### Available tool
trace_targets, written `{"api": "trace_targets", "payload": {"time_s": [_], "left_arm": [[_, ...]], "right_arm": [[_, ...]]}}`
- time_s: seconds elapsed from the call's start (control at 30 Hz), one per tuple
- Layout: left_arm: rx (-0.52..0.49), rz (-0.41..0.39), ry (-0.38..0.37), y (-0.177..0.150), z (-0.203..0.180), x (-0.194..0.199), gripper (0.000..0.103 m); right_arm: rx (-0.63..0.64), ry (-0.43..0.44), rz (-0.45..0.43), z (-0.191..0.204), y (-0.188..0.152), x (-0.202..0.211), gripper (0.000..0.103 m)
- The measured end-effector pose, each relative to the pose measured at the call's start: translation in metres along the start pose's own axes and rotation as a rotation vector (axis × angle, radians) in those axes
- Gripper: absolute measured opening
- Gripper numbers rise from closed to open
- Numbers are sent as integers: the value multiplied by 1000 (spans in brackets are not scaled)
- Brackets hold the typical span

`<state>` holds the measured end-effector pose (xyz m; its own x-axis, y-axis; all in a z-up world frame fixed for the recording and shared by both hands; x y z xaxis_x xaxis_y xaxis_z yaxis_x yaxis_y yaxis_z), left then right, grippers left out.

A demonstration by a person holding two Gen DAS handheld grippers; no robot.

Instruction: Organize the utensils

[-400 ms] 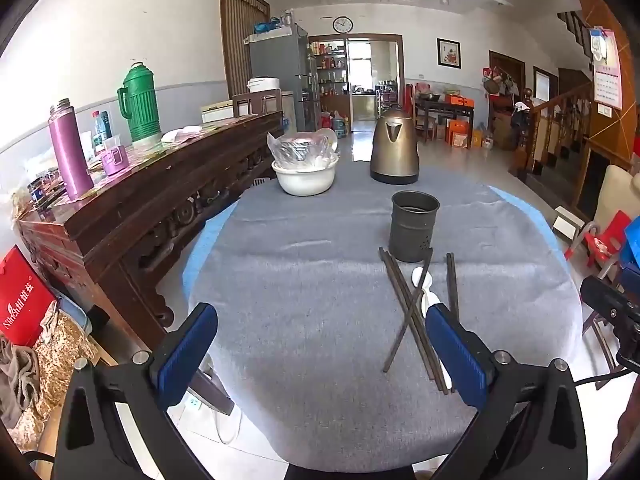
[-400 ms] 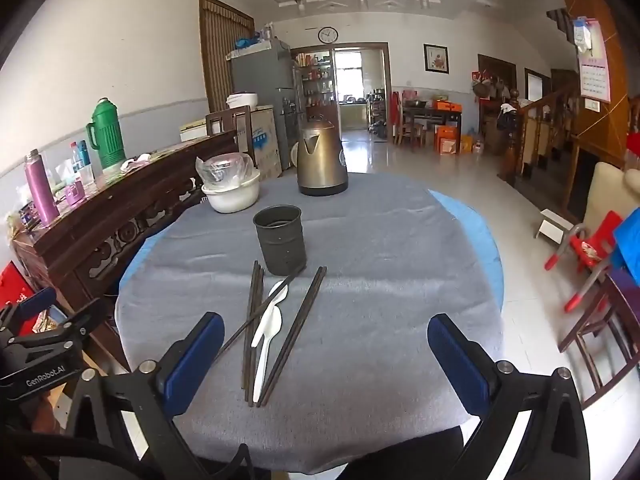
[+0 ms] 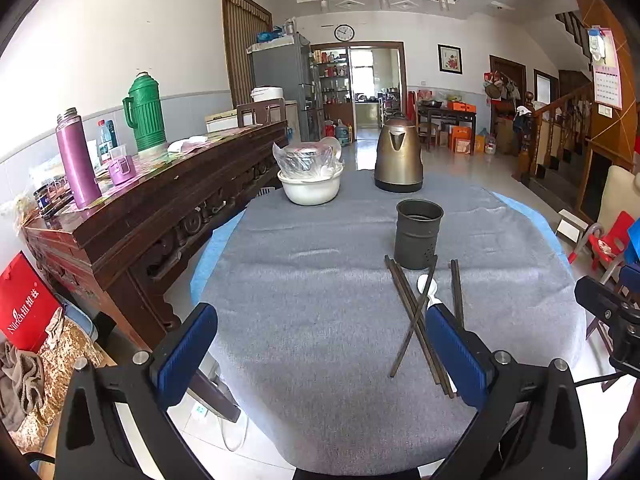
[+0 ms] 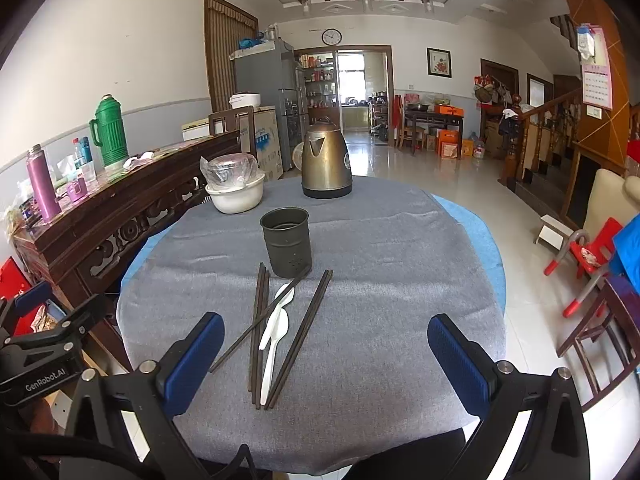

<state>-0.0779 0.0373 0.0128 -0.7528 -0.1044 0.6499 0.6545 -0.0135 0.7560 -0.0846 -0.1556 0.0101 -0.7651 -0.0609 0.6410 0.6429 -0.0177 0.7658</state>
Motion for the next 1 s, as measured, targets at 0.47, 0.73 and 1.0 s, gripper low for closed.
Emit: {"api": "trace_targets", "payload": {"time_s": [0.47,0.73,1.0], "left_arm": [[3,4,-15,-4,3,-1,103],[-10,15,-21,-6,-4,-2,103],[-18,21,-26,-7,-6,-3,103]], "right_arm": [[-27,-12,54,-7,-7,-1,103],[19,-64,103,-11,-10,4,103],[-22,-46,70,-11,-10,4,103]]}}
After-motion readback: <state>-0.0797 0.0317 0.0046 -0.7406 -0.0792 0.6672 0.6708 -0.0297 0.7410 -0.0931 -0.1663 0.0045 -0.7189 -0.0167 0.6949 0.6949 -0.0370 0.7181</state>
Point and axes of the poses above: each gripper's, at about its wrist camera, not at the fingertips, and x roughly against the way its jaws point, z to its left, y to its top, the point moved 4 cm from there along -x, roughly the way its jaws point, and after that the axes turned 9 degrees about z, right-handed, at the moved point
